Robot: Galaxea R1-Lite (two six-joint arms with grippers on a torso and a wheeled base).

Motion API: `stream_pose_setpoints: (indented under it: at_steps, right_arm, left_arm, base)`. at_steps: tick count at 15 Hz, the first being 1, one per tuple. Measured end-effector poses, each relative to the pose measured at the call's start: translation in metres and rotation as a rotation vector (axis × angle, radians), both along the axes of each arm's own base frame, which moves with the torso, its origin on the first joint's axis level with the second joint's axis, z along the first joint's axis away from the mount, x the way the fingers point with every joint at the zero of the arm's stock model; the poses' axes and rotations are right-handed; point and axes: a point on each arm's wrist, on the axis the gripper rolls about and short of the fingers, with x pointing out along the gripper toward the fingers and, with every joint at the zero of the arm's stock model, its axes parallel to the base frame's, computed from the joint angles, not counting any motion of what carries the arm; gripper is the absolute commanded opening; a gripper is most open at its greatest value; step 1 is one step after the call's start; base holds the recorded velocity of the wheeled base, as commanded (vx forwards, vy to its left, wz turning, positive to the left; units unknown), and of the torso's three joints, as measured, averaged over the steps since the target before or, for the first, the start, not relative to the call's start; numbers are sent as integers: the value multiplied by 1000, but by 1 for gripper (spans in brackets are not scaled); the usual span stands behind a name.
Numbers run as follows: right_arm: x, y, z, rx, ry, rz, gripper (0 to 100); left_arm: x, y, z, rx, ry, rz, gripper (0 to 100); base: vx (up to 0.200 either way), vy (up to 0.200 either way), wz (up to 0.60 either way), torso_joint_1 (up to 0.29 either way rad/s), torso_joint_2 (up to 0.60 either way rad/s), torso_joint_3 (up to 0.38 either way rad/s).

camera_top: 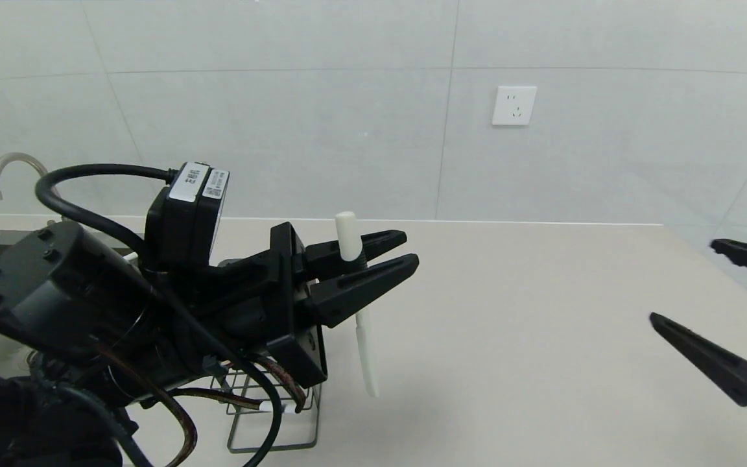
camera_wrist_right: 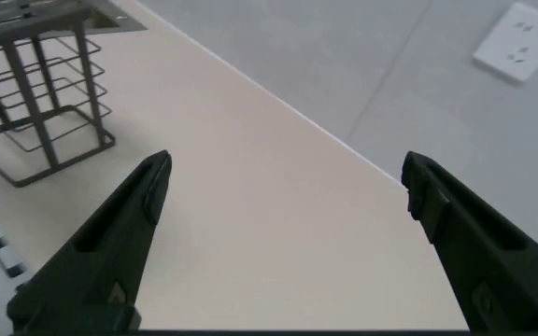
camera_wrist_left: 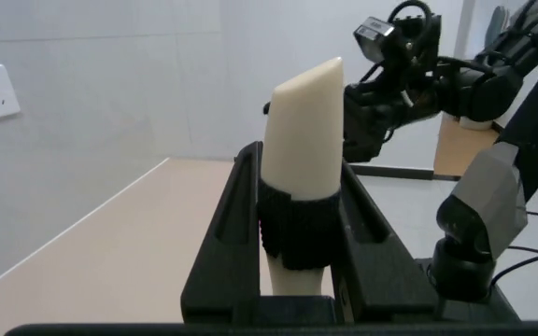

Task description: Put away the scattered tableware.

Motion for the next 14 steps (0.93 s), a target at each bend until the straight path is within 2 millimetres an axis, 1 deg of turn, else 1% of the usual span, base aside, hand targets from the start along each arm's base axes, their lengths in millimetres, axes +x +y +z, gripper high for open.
stream_pose_setpoints:
  at_steps: [2,5,8,11,12,13,14]
  right_arm:
    - [-29,-12,2,27,-91,-82,100]
    - [-70,-28,8,68,-252,-274,100]
    - [-102,-32,0,57,-332,-399,100]
    - [-129,-30,-6,45,-452,-380,100]
    - [-136,-30,-11,50,-483,-367,100]
    - [-139,-30,-19,52,-494,-354,100]
    - [-140,-30,-31,53,-486,-343,100]
  left_arm:
    - [0,2,1,-3,-9,7,0]
    - [1,1,3,-6,-14,8,0]
    - [1,2,4,-9,-20,9,0]
    - [1,3,5,-13,-23,13,0]
    - [1,3,6,-14,-24,13,0]
    - [1,3,6,-14,-25,13,0]
    - [1,3,6,-14,-25,13,0]
  base:
    - [0,0,0,0,0,0]
    - [0,0,0,0,0,0]
    - [0,0,0,0,0,0]
    - [0,0,0,0,0,0]
    - [0,0,0,0,0,0]
    - [0,0,0,0,0,0]
    - [0,0,0,0,0,0]
